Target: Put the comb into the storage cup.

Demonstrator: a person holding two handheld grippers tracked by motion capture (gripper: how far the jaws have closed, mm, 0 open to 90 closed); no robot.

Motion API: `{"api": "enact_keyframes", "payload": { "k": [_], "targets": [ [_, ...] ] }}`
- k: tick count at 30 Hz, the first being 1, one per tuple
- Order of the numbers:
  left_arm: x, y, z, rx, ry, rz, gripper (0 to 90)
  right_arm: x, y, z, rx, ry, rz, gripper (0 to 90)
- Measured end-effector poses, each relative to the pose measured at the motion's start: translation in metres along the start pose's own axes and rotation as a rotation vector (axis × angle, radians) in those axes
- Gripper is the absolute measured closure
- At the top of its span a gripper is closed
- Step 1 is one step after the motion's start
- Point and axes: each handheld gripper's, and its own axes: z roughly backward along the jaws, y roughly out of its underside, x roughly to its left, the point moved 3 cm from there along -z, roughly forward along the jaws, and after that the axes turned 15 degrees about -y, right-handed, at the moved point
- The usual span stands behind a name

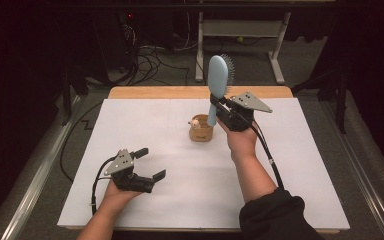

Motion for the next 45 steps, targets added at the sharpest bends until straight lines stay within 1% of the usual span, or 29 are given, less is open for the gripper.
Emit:
{"api": "enact_keyframes", "payload": {
  "k": [17,21,28,32,36,38,42,45],
  "targets": [
    [0.000,0.001,0.000,0.005,0.002,-0.002,0.0,-0.001,-0.001,-0.016,0.003,0.006,0.014,78.2],
    [-0.001,0.000,0.000,0.003,0.003,-0.003,0.0,-0.003,-0.001,-0.018,-0.007,0.004,0.002,78.1],
    [-0.001,0.000,0.001,0.003,0.004,-0.005,0.0,-0.004,0.001,-0.021,-0.008,0.009,-0.007,78.2],
    [-0.001,0.000,0.001,0.003,0.005,-0.006,0.0,-0.004,0.004,-0.024,-0.006,0.007,-0.013,78.2],
    [0.001,0.001,0.001,0.004,0.003,-0.003,0.0,-0.003,0.007,-0.027,-0.003,0.004,-0.009,78.2],
    [0.001,0.001,0.001,0.004,0.002,-0.002,0.0,-0.003,0.009,-0.028,-0.001,0.004,-0.015,78.2],
    [0.000,0.001,0.001,0.002,0.002,-0.007,0.0,-0.005,0.014,-0.030,0.016,0.012,-0.013,78.2],
    [0.001,0.001,0.001,0.000,0.001,-0.005,0.0,-0.006,0.018,-0.030,0.020,0.013,-0.023,78.2]
  ]
}}
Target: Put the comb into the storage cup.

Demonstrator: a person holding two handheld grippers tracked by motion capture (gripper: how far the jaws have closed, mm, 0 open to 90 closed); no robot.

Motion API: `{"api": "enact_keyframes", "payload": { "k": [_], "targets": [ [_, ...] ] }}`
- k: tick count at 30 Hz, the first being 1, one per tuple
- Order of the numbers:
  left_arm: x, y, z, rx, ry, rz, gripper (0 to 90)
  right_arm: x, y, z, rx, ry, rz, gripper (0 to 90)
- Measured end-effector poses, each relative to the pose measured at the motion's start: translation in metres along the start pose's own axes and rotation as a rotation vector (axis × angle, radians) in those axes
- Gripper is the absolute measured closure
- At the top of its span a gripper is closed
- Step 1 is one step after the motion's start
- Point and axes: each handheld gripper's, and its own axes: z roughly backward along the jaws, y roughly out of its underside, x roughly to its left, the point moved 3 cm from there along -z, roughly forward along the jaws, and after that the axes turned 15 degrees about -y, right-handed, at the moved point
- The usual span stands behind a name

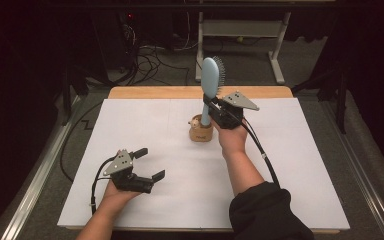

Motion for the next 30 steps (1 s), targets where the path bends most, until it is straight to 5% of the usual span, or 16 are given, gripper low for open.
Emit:
{"api": "enact_keyframes", "payload": {
  "k": [30],
  "targets": [
    [-0.001,0.001,-0.001,0.003,0.001,-0.007,0.0,-0.006,0.035,-0.006,0.015,0.008,-0.063,78.1]
  ]
}}
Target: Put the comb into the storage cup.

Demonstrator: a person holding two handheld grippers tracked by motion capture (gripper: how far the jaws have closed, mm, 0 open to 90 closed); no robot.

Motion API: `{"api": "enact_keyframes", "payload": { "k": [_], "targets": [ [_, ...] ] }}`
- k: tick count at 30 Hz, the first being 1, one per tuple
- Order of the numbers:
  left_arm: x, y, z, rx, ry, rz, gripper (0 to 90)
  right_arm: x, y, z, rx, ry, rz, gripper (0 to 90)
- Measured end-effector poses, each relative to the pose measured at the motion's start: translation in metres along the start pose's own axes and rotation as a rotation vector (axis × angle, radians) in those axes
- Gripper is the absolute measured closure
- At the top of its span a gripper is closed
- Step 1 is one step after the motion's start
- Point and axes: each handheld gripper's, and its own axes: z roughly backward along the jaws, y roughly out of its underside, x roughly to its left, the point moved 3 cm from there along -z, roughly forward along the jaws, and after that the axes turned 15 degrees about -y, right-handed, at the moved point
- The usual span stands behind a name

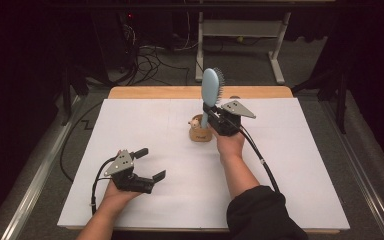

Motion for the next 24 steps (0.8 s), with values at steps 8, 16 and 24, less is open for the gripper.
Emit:
{"api": "enact_keyframes", "payload": {
  "k": [8,16,24],
  "targets": [
    [0.000,0.000,0.000,0.002,0.000,-0.002,0.0,-0.003,0.006,0.000,0.014,0.017,-0.003,78.1],
    [-0.001,0.001,-0.001,0.006,-0.001,-0.007,0.0,-0.005,0.014,-0.002,0.025,0.021,-0.020,78.0],
    [-0.001,0.002,-0.003,0.011,0.001,-0.009,0.0,-0.007,0.025,-0.003,0.043,0.024,-0.043,78.0]
  ]
}}
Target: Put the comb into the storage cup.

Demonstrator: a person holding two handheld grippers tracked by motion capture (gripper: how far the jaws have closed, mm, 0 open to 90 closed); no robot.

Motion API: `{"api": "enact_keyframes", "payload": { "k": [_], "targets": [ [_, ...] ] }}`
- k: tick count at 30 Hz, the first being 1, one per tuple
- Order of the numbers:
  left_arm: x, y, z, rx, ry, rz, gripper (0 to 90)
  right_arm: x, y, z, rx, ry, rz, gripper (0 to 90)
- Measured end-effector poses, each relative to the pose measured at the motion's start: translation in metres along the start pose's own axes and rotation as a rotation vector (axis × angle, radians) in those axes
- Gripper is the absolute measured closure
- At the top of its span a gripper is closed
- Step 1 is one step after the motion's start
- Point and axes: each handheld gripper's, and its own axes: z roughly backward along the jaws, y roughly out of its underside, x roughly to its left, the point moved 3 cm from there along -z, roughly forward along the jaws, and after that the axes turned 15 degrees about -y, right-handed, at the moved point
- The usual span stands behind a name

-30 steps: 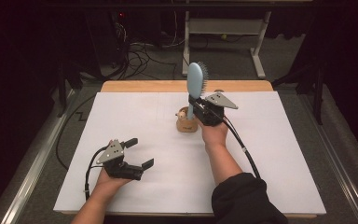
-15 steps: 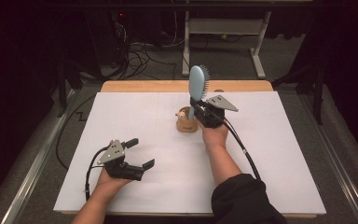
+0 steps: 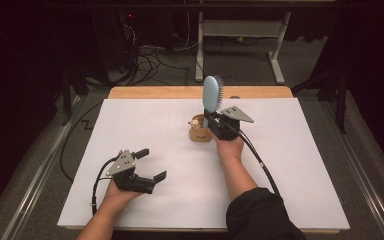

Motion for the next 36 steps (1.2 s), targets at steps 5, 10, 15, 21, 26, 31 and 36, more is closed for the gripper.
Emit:
{"api": "enact_keyframes", "payload": {
  "k": [5,10,15,21,26,31,36],
  "targets": [
    [0.000,0.000,0.000,0.002,0.000,0.002,0.0,0.000,0.002,0.002,-0.005,0.001,-0.005,77.9],
    [0.000,0.000,0.000,-0.001,0.000,0.004,0.0,-0.002,0.002,0.002,0.000,0.003,-0.017,77.6],
    [0.002,0.000,0.000,0.000,0.000,0.010,0.0,-0.005,0.002,0.002,0.001,0.007,-0.031,76.8],
    [0.002,0.000,0.000,-0.001,0.000,0.012,0.0,-0.012,0.004,0.002,0.006,0.029,-0.067,74.7],
    [0.002,0.000,0.000,-0.002,-0.001,0.011,0.0,-0.015,0.004,0.002,0.013,0.030,-0.069,73.9],
    [0.002,0.000,0.000,-0.003,-0.001,0.008,0.0,-0.018,0.005,0.001,0.008,0.030,-0.089,73.0],
    [0.002,0.000,0.001,-0.002,-0.001,0.010,0.0,-0.019,0.005,-0.001,-0.004,0.027,-0.105,73.0]
  ]
}}
